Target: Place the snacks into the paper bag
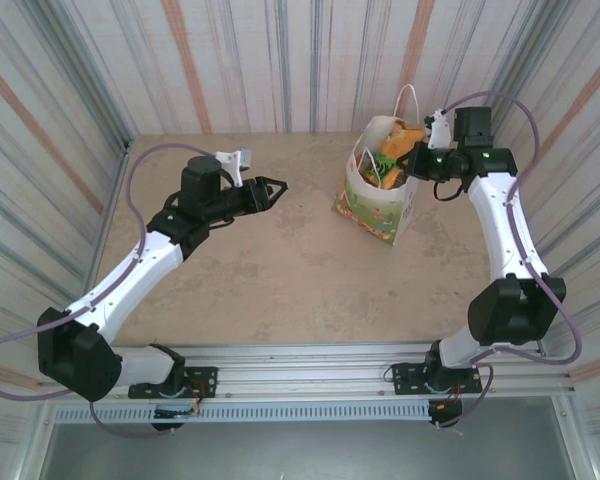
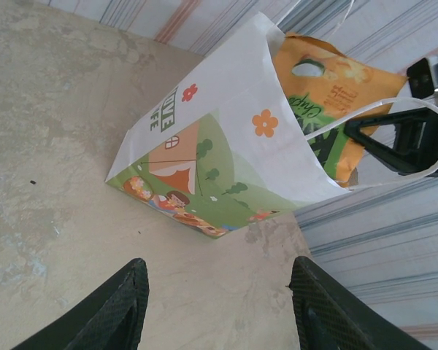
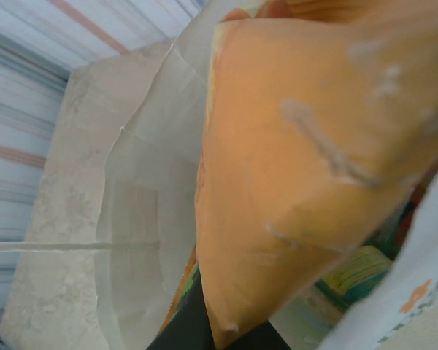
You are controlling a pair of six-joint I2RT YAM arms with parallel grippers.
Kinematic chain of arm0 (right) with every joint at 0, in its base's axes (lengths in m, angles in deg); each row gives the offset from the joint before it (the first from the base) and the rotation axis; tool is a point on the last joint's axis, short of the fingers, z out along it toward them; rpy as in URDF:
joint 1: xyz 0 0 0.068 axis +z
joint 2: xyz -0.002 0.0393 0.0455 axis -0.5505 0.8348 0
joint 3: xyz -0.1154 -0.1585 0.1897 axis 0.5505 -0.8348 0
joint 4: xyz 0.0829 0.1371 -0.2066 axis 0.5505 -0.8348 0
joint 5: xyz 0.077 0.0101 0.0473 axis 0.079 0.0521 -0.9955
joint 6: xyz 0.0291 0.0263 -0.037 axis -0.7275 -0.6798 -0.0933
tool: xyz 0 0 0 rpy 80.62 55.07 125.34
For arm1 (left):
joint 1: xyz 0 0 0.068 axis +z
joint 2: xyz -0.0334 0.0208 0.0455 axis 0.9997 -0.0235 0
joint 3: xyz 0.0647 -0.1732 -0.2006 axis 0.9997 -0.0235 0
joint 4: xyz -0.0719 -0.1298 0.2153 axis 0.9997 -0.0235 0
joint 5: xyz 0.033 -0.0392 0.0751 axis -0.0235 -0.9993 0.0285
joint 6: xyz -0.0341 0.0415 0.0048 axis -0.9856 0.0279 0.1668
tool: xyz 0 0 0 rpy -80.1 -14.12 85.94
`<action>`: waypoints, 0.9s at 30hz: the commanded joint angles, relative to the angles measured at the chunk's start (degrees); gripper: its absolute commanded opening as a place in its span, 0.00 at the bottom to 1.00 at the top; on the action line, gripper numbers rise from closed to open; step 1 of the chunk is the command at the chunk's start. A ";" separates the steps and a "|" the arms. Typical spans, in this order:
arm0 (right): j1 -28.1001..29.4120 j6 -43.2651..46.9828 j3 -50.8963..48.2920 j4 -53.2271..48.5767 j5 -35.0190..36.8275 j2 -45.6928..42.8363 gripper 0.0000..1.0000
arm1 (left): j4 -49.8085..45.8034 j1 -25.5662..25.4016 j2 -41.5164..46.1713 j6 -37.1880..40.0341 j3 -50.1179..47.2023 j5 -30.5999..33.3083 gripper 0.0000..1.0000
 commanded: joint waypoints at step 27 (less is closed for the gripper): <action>-0.53 0.92 18.76 -15.28 14.00 4.15 0.54 | -0.22 -0.02 -4.37 0.04 5.01 -4.33 0.55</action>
